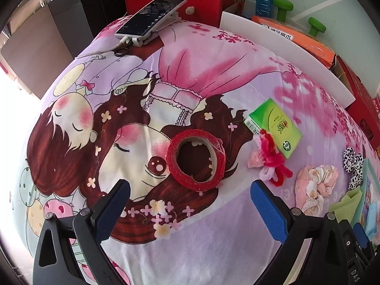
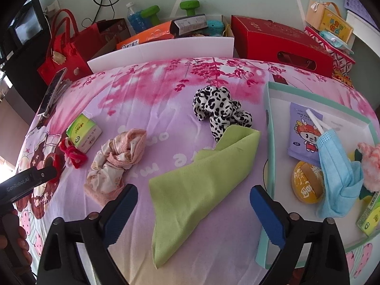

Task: Organize soft objects
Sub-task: 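Grasp the red tape roll with the left gripper while the right grasps the green cloth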

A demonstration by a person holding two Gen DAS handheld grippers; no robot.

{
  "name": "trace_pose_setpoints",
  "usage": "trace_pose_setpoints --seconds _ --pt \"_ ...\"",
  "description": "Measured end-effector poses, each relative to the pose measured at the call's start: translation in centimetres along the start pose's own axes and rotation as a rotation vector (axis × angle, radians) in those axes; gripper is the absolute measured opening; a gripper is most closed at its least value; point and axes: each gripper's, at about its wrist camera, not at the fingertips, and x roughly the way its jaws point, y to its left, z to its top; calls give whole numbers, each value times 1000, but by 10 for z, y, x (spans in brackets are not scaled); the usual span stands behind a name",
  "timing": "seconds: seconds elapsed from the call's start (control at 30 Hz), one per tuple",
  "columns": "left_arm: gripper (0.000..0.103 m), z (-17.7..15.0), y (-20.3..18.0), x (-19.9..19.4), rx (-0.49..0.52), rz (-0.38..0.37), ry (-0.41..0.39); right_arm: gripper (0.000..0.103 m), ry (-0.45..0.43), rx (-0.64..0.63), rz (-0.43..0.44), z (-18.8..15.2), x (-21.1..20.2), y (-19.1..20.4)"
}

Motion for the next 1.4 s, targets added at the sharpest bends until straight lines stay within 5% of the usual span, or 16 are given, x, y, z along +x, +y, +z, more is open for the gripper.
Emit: trace_pose_setpoints --seconds 0.4,0.7,1.0,1.4 --pt "98 5 3 11 -22 26 -8 82 30 -19 -2 -3 13 3" --pt "71 3 7 17 -44 -13 12 74 37 -53 10 -7 22 10" --pt "51 2 3 18 -44 -32 13 43 31 -67 2 -9 24 13" --pt "49 1 -4 12 -36 -54 7 11 37 -75 36 -9 24 14"
